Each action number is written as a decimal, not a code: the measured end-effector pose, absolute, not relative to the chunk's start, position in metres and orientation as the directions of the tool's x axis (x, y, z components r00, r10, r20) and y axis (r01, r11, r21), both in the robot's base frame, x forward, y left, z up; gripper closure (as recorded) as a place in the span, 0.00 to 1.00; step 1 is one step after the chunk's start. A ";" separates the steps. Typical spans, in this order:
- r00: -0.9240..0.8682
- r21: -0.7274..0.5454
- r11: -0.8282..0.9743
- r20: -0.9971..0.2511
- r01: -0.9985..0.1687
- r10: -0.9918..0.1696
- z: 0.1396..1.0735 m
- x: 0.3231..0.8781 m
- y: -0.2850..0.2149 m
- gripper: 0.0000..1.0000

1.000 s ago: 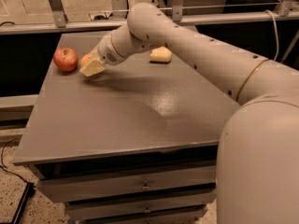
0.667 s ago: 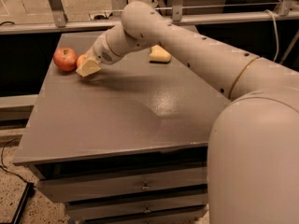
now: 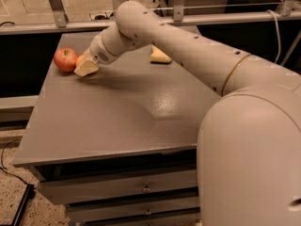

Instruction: Move orange near apple

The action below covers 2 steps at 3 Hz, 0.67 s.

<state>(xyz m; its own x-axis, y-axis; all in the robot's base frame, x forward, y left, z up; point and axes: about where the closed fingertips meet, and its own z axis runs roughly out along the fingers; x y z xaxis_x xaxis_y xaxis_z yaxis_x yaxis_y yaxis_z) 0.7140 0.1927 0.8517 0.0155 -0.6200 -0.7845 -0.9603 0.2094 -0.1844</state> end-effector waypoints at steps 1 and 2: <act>0.014 -0.184 0.208 -0.781 -0.961 -0.624 0.850 0.715 0.194 0.00; 0.014 -0.183 0.207 -0.781 -0.961 -0.625 0.850 0.715 0.195 0.00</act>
Offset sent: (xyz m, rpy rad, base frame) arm 0.0016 -0.0014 0.0016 -0.0098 -0.0003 0.0028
